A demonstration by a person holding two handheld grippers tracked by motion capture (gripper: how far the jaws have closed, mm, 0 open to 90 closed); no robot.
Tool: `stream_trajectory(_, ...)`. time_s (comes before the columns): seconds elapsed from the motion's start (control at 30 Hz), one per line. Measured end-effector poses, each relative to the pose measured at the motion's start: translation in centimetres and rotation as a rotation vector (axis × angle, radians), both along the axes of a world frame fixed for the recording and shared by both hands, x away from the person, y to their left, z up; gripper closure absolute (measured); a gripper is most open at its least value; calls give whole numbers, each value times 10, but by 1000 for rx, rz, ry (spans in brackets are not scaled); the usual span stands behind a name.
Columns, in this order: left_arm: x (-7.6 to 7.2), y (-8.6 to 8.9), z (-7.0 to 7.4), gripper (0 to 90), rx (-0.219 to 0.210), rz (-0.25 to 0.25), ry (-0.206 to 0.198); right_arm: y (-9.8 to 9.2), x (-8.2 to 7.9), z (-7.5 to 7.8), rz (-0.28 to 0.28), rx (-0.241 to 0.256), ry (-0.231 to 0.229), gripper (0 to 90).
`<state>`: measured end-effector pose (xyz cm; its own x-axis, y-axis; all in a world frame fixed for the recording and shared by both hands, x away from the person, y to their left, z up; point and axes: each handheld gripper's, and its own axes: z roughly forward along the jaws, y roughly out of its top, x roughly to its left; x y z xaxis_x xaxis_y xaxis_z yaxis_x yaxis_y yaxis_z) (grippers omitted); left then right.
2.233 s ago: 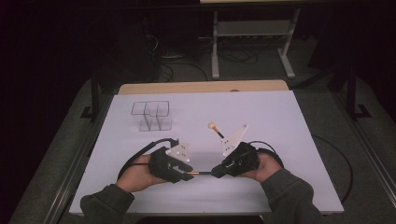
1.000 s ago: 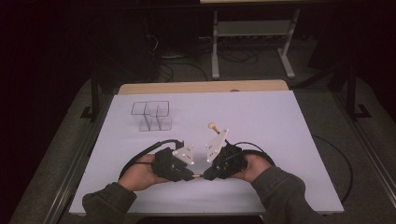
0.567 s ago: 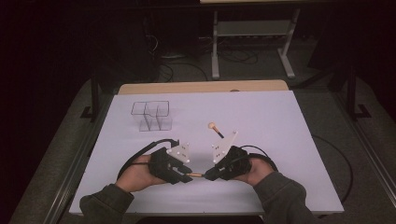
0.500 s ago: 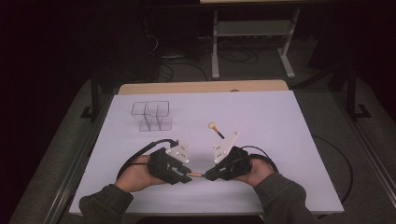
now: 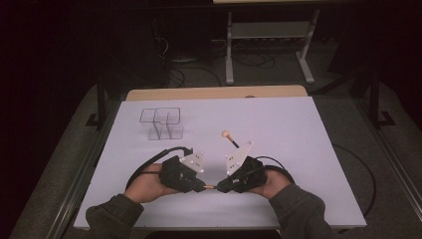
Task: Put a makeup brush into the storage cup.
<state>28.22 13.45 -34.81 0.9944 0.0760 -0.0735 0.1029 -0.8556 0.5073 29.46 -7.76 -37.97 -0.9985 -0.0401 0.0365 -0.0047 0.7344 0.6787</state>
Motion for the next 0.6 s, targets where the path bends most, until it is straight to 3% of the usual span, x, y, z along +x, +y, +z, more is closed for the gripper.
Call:
stream_trajectory(0.13, -1, -3, 1, 847, 36, -11, -2, 8, 0, 4, 4, -50, 7, 760)
stream_trajectory(0.4, -2, -4, 8, 848, 38, -14, -22, 24, -4, 12, 22, -149, -8, 814)
stream_trajectory(0.53, -3, -1, 7, 820, 18, -19, -23, 24, -5, 10, 29, -148, -9, 822)
stream_trajectory(0.6, -4, 1, 6, 735, -4, 1, -21, 23, -5, 9, 25, -126, -21, 823)
